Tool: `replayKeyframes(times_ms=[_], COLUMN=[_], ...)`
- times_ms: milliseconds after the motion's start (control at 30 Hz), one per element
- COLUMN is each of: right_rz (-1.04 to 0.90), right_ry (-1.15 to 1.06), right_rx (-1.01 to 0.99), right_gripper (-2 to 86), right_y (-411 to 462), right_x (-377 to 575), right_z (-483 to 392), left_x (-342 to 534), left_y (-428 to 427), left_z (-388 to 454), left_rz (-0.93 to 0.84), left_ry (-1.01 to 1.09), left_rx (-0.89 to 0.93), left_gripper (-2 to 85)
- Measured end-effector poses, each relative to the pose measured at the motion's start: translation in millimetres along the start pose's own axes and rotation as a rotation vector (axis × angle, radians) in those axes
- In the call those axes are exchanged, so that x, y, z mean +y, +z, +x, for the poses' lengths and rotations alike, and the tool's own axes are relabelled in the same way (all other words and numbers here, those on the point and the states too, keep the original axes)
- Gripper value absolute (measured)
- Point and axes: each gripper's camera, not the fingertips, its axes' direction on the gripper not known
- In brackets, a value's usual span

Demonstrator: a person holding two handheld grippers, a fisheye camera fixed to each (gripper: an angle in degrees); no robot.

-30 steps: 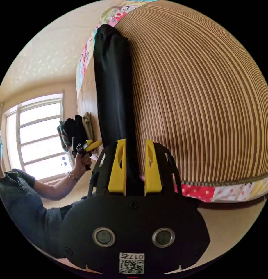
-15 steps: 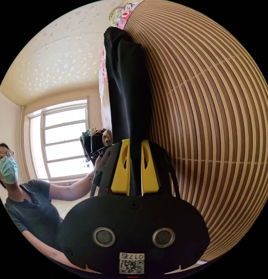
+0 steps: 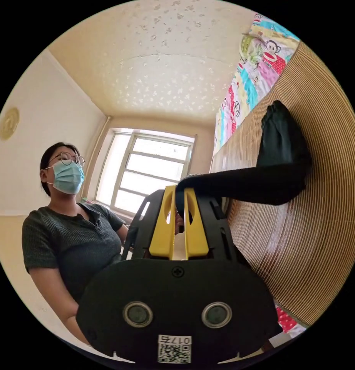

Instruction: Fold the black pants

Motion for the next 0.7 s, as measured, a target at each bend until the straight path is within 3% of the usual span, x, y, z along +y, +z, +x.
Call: replayKeyframes(times_ms=[300,467,700], right_rz=[-0.184,-0.236,-0.193], right_ry=[-0.421,-0.581,-0.677], right_rx=[-0.039,0.055,-0.043], right_gripper=[1.2,1.1,1.2], right_y=[32.3,59.8,78.3], right_x=[-4.8,-10.6,-32.3], right_z=[-235.5,-321.2,-351.6], left_x=[-29.5,-42.6,-57.3], left_y=[47.9,44.2,70.3], left_z=[198.4,257.5,348.8], left_rz=[-0.163,-0.021,0.059], left_ry=[0.295,0.239,0.485], left_rx=[0.215,0.042,-0.192], left_gripper=[7.8,5.0,5.0])
